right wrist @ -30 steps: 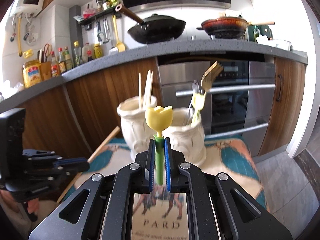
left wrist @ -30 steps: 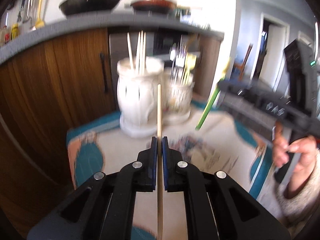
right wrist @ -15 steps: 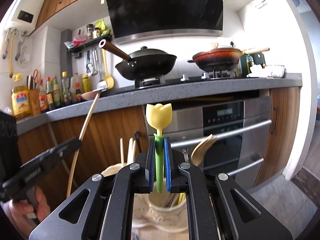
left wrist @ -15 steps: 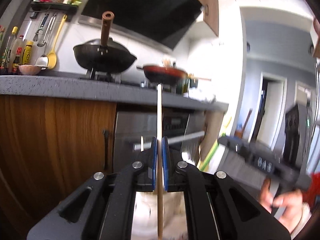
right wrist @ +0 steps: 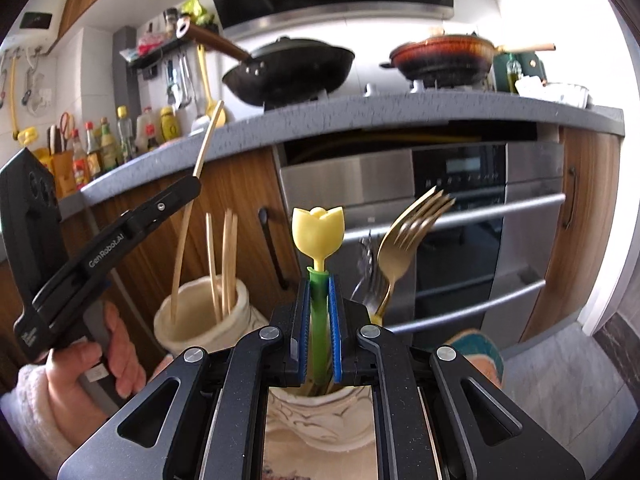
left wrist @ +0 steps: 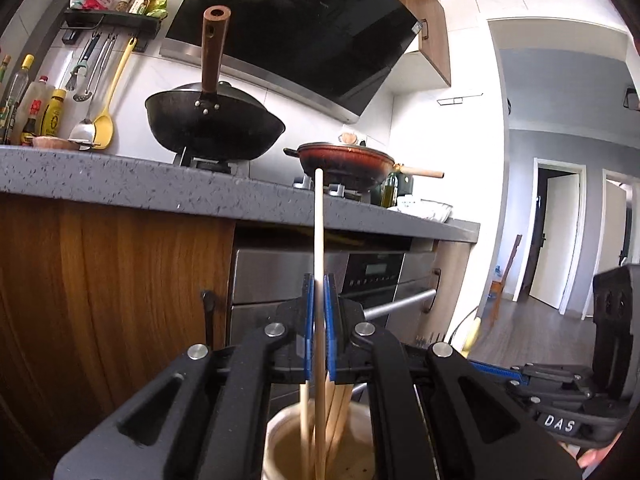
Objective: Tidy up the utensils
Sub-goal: 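Drop the chopstick into the tall cup while the right tool drops the green-handled spatula into the smaller cup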
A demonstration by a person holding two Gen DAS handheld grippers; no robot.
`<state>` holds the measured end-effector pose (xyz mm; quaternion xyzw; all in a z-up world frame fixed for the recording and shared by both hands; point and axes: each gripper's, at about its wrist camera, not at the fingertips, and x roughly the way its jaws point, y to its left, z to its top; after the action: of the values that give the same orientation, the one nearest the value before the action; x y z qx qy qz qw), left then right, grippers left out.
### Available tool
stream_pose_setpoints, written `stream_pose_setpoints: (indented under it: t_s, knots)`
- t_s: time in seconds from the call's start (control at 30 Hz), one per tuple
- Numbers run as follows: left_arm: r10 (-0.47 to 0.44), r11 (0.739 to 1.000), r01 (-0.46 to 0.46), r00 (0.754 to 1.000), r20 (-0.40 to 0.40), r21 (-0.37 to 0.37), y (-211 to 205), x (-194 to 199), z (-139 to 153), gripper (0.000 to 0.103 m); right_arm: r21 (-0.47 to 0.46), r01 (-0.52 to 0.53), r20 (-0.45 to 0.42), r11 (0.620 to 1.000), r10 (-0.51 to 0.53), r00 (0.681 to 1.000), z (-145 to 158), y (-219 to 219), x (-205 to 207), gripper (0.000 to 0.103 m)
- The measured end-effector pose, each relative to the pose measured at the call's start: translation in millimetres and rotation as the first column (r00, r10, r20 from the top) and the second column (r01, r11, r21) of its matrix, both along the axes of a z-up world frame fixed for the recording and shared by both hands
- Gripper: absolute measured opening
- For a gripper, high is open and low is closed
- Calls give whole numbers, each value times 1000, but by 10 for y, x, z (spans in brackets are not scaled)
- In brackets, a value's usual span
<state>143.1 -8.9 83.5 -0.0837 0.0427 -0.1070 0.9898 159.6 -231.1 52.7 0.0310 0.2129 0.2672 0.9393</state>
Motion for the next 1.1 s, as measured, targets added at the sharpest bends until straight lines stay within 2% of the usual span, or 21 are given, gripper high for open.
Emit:
stream_pose_setpoints:
  t_s: [0.4,0.57,0.7,0.8,0.87,0.9,1.1]
  knots:
    - [-13,1000,15,995,-97,23,212,-304,-235,5,-59,-25,-45,998,22,999,-192,191,13,10]
    - [-15,999,20,987,-162,29,218,-278,-336,5,-75,-25,-47,997,21,999,-256,232,38,10]
    - [-15,999,22,985,-171,34,213,-272,-363,6,-88,-18,-39,996,14,999,-279,249,38,10]
    - [-15,998,25,987,-162,59,187,-303,-356,12,-86,-11,-27,996,9,1000,-287,243,36,12]
    - [-4,997,16,988,-157,73,178,-322,-347,30,-79,-13,-21,997,11,1000,-284,223,22,23]
    - [-1,997,13,988,-155,76,180,-340,-341,30,-75,-13,-11,997,12,1000,-272,211,2,26]
    - [13,998,-3,985,-172,55,250,-510,-367,36,-94,13,76,996,-6,997,-203,134,-307,26]
